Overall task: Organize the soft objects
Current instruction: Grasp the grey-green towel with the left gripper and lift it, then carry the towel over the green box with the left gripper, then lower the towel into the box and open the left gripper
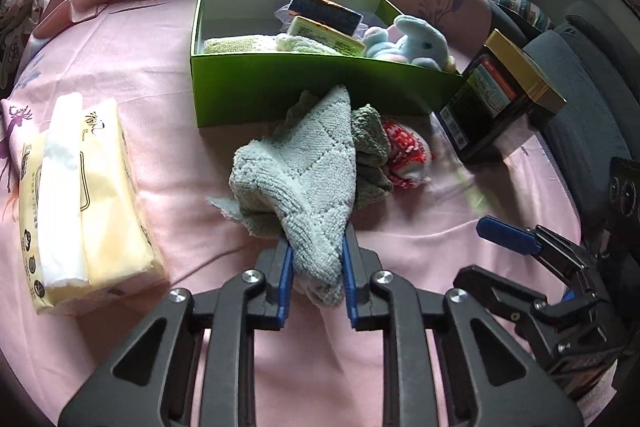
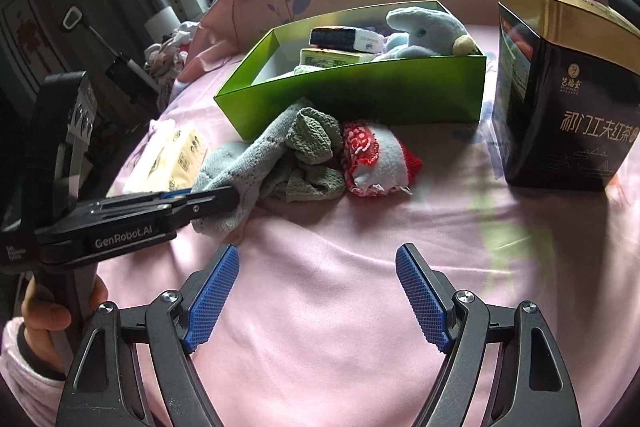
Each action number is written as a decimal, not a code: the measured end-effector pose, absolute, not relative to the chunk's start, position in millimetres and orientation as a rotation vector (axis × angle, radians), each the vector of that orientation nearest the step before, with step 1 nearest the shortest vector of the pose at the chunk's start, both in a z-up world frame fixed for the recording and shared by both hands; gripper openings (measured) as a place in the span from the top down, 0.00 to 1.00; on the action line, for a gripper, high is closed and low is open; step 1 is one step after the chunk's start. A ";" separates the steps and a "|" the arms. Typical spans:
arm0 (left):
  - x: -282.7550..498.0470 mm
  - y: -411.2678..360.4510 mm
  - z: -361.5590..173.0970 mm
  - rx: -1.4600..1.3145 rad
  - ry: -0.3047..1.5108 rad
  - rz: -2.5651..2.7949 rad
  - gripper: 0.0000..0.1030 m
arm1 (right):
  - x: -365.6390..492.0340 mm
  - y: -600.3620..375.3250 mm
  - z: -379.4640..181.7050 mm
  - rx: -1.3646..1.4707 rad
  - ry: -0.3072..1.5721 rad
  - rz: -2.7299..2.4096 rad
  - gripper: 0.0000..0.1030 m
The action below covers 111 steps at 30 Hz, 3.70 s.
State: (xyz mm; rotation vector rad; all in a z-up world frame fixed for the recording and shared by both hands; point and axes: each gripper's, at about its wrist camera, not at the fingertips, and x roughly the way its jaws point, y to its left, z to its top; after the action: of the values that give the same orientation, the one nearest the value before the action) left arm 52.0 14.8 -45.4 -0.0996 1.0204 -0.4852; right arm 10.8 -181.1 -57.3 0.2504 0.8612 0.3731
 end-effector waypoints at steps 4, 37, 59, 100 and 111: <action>15.8 5.3 -42.9 -0.071 1.049 -0.596 0.81 | 10.8 -184.7 -62.4 0.330 0.892 0.422 0.21; -25.8 -8.6 -18.7 -0.054 1.031 -0.627 0.81 | -13.4 -155.7 -25.0 0.135 0.766 0.411 0.85; 26.4 -19.5 44.4 0.016 0.904 -0.577 0.80 | 14.9 -165.5 41.1 0.081 0.565 0.390 0.85; 216.7 -12.4 12.0 -0.089 0.984 -0.411 0.78 | 204.7 -155.7 7.0 0.143 0.687 0.333 0.85; 223.3 -9.3 -3.4 -0.129 1.016 -0.393 0.78 | 215.3 -152.7 -5.6 0.138 0.728 0.309 0.85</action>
State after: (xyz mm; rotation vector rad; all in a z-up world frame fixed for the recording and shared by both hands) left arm 223.3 -9.3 -3.4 -0.1287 1.0164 -0.3929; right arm 215.3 -152.7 -5.6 0.1384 0.7280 0.3091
